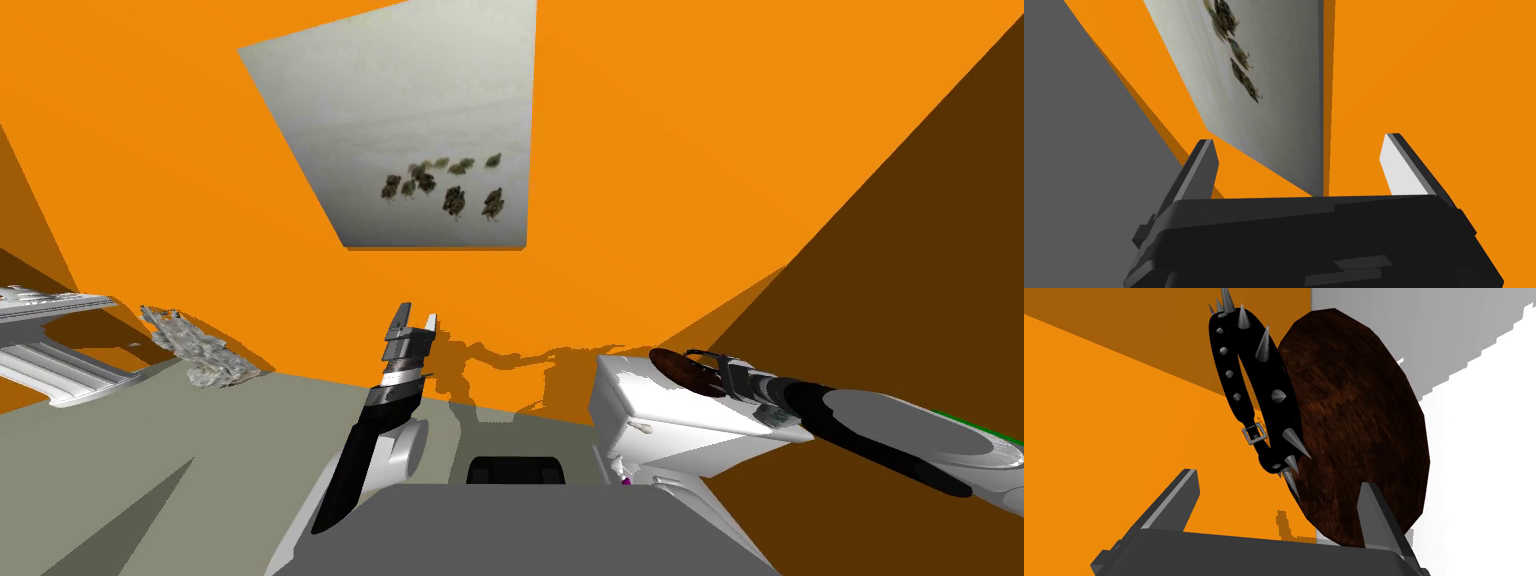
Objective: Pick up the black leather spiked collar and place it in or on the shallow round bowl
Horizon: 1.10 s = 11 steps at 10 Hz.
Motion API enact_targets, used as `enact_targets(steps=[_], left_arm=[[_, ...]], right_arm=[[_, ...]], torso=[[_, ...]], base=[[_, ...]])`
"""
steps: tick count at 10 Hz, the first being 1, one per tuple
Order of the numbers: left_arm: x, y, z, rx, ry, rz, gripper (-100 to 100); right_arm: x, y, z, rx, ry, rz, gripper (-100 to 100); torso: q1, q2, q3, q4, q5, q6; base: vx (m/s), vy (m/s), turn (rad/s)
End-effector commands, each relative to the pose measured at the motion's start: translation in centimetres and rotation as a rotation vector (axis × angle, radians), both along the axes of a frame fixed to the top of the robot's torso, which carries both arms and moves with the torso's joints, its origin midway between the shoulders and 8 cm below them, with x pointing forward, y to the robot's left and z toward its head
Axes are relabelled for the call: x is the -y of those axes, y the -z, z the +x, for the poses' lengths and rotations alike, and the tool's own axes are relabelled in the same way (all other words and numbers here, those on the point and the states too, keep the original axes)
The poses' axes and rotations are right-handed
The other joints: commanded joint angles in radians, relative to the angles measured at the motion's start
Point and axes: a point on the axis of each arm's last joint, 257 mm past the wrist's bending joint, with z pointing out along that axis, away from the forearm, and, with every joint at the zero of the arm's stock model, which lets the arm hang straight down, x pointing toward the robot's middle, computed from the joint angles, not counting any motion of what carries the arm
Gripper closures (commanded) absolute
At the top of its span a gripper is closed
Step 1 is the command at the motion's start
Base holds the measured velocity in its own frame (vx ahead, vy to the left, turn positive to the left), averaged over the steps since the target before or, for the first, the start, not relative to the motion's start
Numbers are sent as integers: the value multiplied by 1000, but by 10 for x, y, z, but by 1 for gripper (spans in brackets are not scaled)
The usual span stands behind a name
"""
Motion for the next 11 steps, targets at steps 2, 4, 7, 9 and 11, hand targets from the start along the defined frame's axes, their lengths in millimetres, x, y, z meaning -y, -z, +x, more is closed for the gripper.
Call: enact_targets(steps=[2,4,7,9,11], left_arm=[[0,0,0,0,0,0,0],[0,0,0,0,0,0,0],[0,0,0,0,0,0,0],[0,0,0,0,0,0,0],[0,0,0,0,0,0,0]], right_arm=[[0,0,0,0,0,0,-100],[3,-19,5,2,-8,-3,-100],[7,-51,14,4,-22,-7,-100],[8,-57,15,4,-25,-8,-100],[8,-55,15,3,-25,-8,0]], torso=[[0,0,0,0,0,0],[0,0,0,0,0,0],[3,0,0,0,1,0],[4,0,0,0,1,0],[1,0,0,0,0,0]], base=[[0,0,0],[0,14,-25],[3,45,-52],[0,39,-20],[0,5,-1]])
